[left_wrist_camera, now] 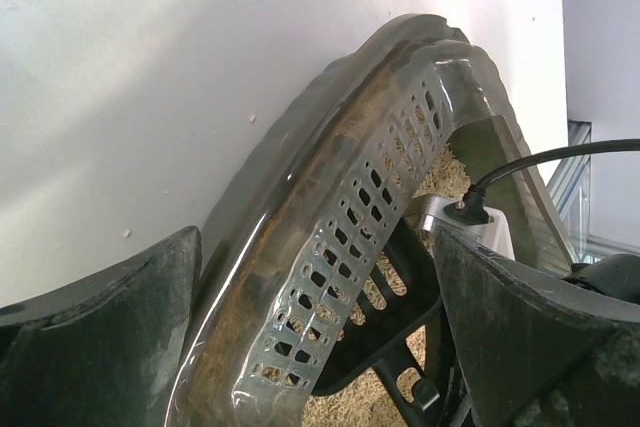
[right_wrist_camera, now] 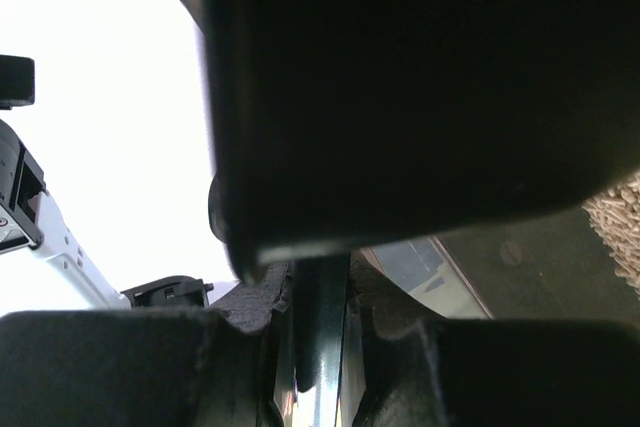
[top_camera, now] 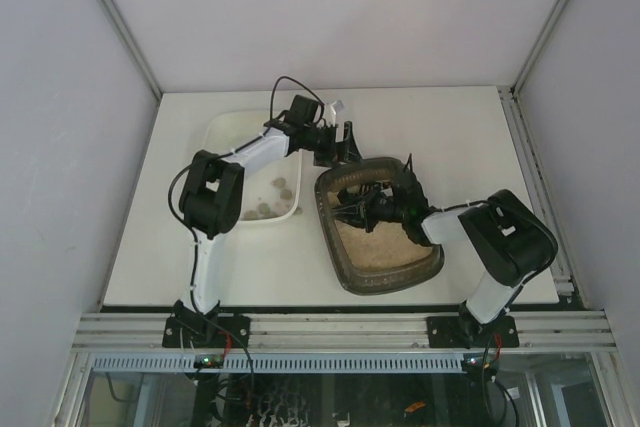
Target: Clean the litter box
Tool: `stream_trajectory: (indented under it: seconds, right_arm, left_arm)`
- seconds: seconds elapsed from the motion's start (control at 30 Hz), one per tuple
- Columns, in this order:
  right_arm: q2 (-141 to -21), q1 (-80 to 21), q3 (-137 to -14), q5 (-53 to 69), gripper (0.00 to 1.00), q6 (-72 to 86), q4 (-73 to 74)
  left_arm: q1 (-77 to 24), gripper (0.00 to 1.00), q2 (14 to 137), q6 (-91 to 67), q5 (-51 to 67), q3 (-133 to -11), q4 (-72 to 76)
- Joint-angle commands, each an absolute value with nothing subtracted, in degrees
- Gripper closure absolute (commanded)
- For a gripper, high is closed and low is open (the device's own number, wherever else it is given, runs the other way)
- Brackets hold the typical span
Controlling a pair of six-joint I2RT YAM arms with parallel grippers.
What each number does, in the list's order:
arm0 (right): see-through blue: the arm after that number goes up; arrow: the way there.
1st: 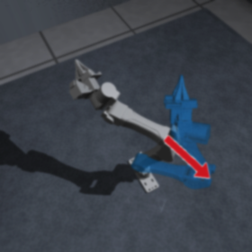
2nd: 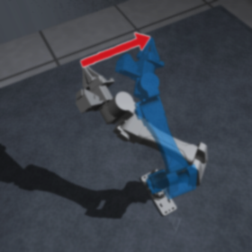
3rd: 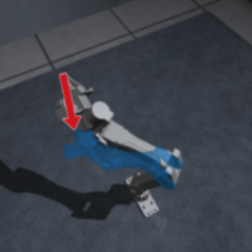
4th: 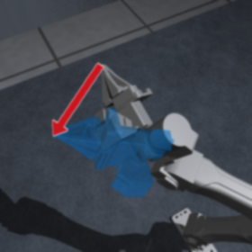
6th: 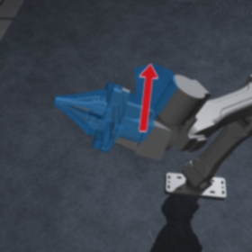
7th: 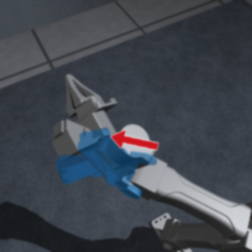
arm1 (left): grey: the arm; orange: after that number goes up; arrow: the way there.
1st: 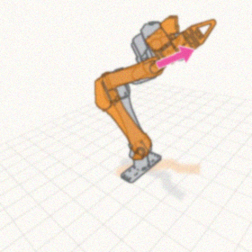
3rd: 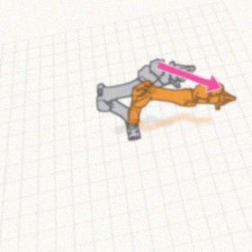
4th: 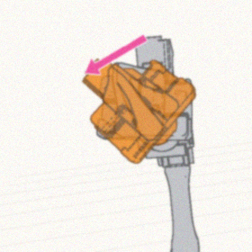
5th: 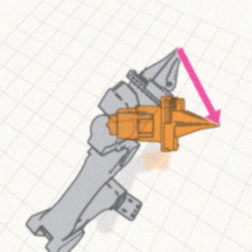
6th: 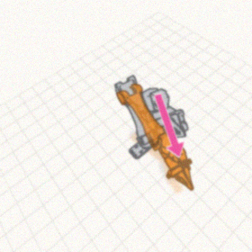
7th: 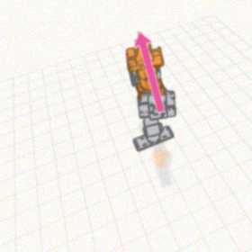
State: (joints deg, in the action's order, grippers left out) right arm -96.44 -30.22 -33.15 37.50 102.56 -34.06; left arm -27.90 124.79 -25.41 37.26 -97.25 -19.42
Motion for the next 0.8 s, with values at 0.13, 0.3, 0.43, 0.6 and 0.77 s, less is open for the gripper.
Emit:
stream_trajectory:
  seconds: [0.13, 0.3, 0.43, 0.6, 0.77]
  right_arm:
    - [-101.48, -31.15, -29.99, 31.32, 1.00, 101.95, -48.77]
    - [-100.23, -31.20, -27.44, 31.91, 1.00, 100.21, -52.98]
    - [-96.56, -31.16, -23.94, 33.00, 1.00, 98.24, -51.63]
    - [-90.67, -31.44, -21.54, 33.65, 1.00, 95.08, -44.10]
    - [-83.53, -31.55, -20.52, 33.73, 1.00, 91.13, -34.81]
  left_arm:
    - [-29.70, 0.00, 119.75, -27.77, 42.36, -95.47, -20.89]
    - [-29.71, 0.00, 119.71, -27.46, 42.02, -95.31, -20.93]
    - [-29.63, 0.00, 119.48, -27.08, 41.84, -95.21, -20.90]
    - [-29.62, 0.00, 119.36, -26.46, 41.31, -95.16, -21.33]
    - [-29.38, 0.00, 119.24, -26.18, 41.05, -94.83, -21.51]
